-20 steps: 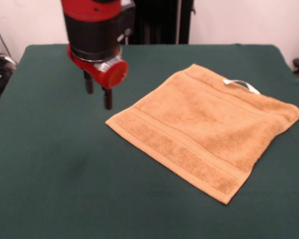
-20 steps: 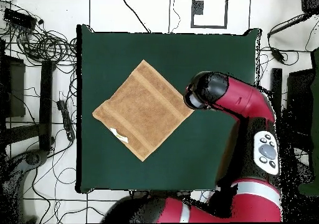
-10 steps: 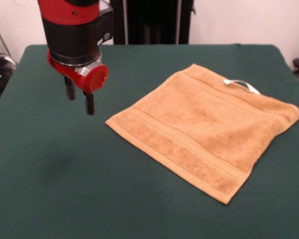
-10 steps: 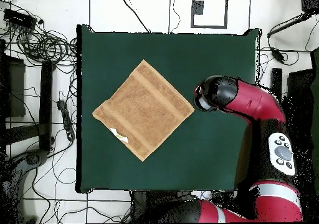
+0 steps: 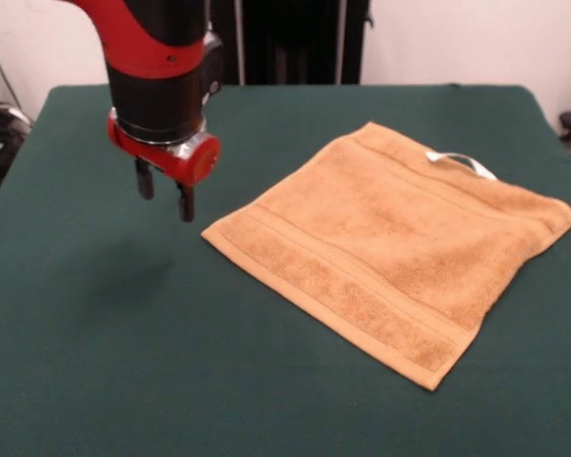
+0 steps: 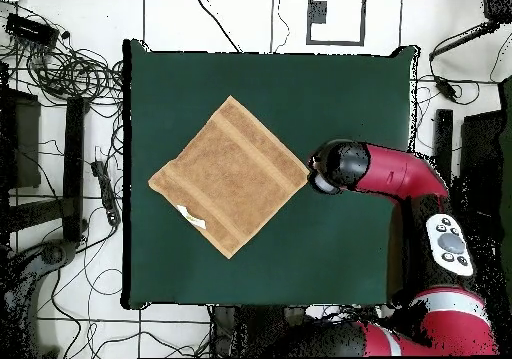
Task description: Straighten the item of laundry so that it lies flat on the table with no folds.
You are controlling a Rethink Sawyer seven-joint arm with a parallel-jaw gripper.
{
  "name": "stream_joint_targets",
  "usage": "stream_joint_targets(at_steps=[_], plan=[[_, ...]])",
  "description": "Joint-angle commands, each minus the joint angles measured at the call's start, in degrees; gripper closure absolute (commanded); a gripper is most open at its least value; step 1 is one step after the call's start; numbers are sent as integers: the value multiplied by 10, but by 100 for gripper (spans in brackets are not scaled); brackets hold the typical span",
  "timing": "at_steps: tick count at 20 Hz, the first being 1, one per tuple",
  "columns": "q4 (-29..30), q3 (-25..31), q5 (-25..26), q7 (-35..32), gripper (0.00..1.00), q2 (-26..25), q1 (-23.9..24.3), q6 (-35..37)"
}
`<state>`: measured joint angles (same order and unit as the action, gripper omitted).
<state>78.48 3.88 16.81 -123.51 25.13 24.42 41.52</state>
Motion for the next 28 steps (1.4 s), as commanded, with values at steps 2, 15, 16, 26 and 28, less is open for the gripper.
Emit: stream_joint_targets(at_steps=[2, 15, 16, 26, 28], plan=[[84, 125, 74, 204, 0, -34, 1, -23], [80, 174, 112, 187, 0, -4, 8, 23], [78, 173, 116, 181, 0, -12, 8, 19], [66, 153, 149, 127, 0, -106, 21, -36], [74, 152, 154, 128, 0, -104, 26, -36]])
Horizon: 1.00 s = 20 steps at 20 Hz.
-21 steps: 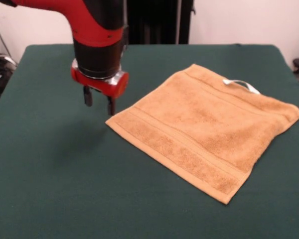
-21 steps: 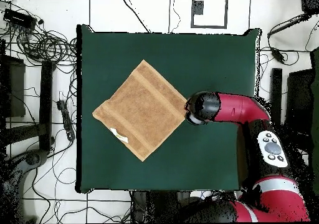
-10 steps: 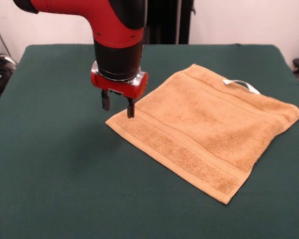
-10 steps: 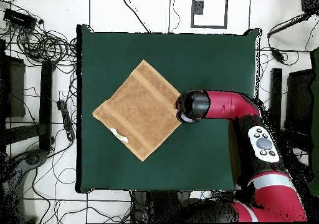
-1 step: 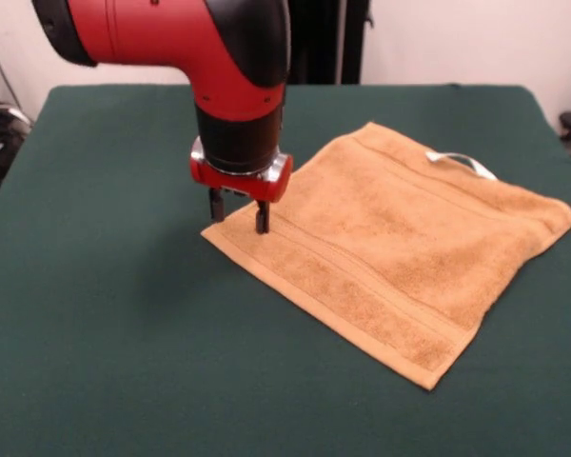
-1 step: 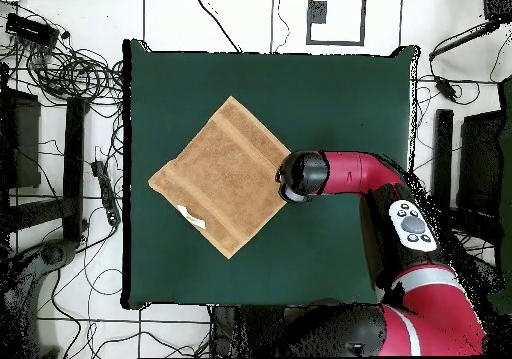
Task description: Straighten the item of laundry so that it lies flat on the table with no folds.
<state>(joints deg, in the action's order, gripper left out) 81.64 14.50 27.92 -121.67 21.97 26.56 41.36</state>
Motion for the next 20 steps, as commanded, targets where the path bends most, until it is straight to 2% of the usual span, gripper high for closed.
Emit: stream_joint_targets(at_steps=[1, 6, 14, 19, 20], plan=[[47, 46, 46, 110, 0, -71, 6, -35], [64, 48, 57, 123, 0, -66, 23, -35], [43, 60, 81, 126, 0, -103, 35, -85], [46, 60, 102, 128, 0, -95, 33, -88], [44, 60, 103, 128, 100, -95, 32, -71]])
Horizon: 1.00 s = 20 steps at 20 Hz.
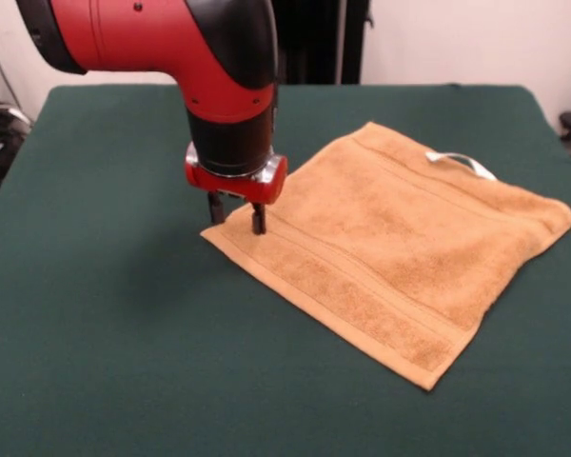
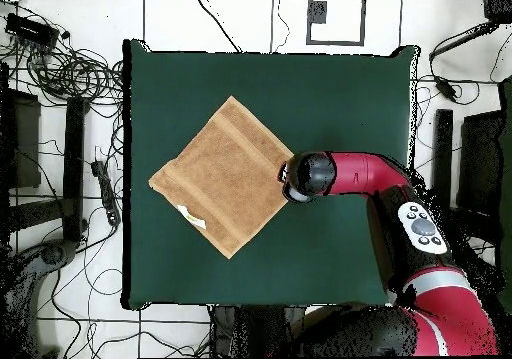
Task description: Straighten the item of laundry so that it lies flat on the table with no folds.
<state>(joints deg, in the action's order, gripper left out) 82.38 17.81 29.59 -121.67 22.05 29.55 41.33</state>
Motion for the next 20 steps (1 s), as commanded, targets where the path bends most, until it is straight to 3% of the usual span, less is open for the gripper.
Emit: stream_joint_targets(at_steps=[1, 11, 20], plan=[[36, 26, 93, 129, 100, -94, 0, -77], [44, 30, 107, 110, 100, -90, 2, -91], [25, 35, 106, 140, 100, -70, 14, -59]])
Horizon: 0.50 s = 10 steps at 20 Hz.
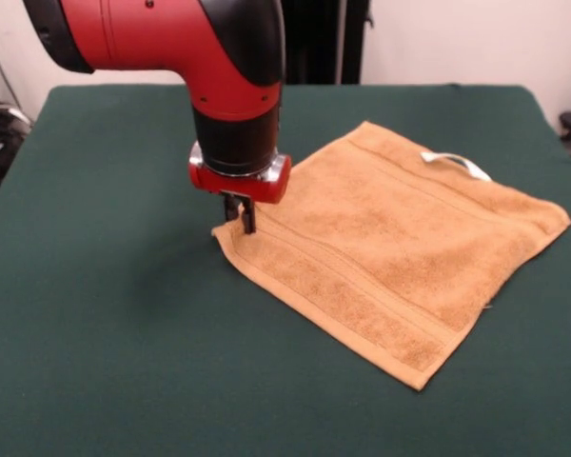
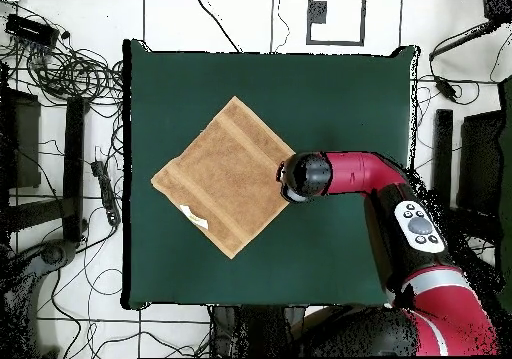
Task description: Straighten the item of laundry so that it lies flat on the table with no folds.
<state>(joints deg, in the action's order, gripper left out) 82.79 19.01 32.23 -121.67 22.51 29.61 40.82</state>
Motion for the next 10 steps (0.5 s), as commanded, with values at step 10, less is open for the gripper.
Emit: stream_joint_targets(at_steps=[10], plan=[[-1, 33, 88, 169, 100, -84, 46, -34]])
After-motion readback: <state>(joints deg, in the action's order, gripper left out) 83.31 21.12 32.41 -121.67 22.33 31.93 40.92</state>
